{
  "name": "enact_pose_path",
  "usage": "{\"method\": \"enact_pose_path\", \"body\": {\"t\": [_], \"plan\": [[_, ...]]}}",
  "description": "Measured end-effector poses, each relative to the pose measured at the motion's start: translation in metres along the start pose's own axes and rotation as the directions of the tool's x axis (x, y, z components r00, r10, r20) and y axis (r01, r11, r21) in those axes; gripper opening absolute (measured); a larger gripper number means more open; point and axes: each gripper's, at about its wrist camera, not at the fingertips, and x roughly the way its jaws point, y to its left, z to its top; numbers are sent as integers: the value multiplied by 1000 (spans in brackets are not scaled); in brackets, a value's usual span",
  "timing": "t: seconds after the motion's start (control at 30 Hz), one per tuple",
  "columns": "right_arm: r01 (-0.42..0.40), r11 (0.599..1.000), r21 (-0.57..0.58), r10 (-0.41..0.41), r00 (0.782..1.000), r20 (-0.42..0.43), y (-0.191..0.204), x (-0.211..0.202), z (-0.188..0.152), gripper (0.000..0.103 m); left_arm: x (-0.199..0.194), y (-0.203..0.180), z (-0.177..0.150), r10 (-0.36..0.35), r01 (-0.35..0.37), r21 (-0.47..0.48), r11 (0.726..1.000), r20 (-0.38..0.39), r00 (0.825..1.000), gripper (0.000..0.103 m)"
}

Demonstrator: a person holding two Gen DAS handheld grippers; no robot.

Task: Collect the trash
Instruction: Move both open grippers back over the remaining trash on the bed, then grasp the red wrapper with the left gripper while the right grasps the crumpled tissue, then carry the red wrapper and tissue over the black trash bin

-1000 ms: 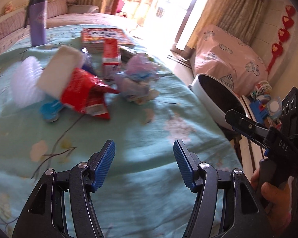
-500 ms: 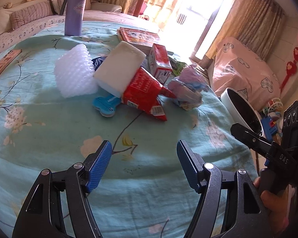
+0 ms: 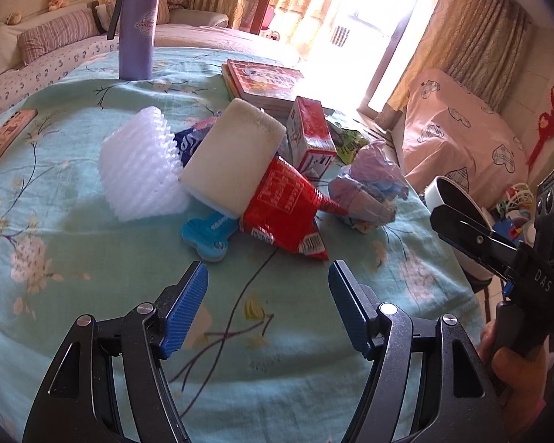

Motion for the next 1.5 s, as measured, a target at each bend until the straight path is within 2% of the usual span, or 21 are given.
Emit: {"method": "enact_pose_path", "body": {"t": [0.07, 0.23, 0.3, 0.33, 0.37, 0.4, 0.43, 0.47, 0.57, 0.63, 0.93, 1.2, 1.5], "plan": [[-10, 1000, 2, 10, 1000, -9, 0, 9, 6, 84, 6, -1, 6, 6, -6, 4, 1000, -2, 1000, 69], [-13, 1000, 15, 13, 1000, -27, -4, 33, 19, 75, 24, -4, 17, 3, -3, 6, 1000, -20, 1000, 69], [-32, 999, 26, 33, 998, -45, -6, 43, 22, 74, 30, -7, 19, -4, 4, 4, 1000, -28, 1000, 64], [-47, 998, 36, 48, 997, -53, -8, 47, 22, 71, 33, -8, 21, -9, 9, 2, 1000, -33, 999, 57], [-53, 998, 42, 56, 997, -61, -9, 50, 22, 61, 37, -9, 22, -13, 13, 1, 1000, -41, 999, 47], [-53, 998, 43, 56, 996, -71, -9, 53, 22, 53, 39, -10, 22, -20, 20, 1, 1000, -48, 999, 42], [-52, 998, 44, 55, 995, -80, -10, 55, 20, 33, 41, -11, 23, -28, 28, 1, 1000, -51, 998, 40], [-51, 998, 46, 55, 995, -80, -11, 54, 18, 25, 41, -12, 22, -30, 30, 3, 1000, -47, 998, 37], [-56, 998, 37, 59, 996, -64, -12, 44, 15, 20, 36, -14, 20, -41, 41, 14, 999, -37, 998, 28], [-56, 998, 38, 58, 997, -55, -13, 35, 13, 19, 32, -16, 19, -51, 51, 18, 999, -30, 998, 24], [-31, 997, 69, 30, 1000, 7, -31, -12, 7, 19, 3, -39, 12, -100, 99, 59, 993, 11, 995, 24], [12, 995, 102, -19, 998, 68, -54, -56, 4, 19, -9, -70, 8, -150, 147, 110, 983, 16, 989, 24], [67, 984, 163, -86, 990, 112, -89, -90, 0, 19, -6, -108, 4, -189, 187, 172, 967, -6, 982, 24]]}}
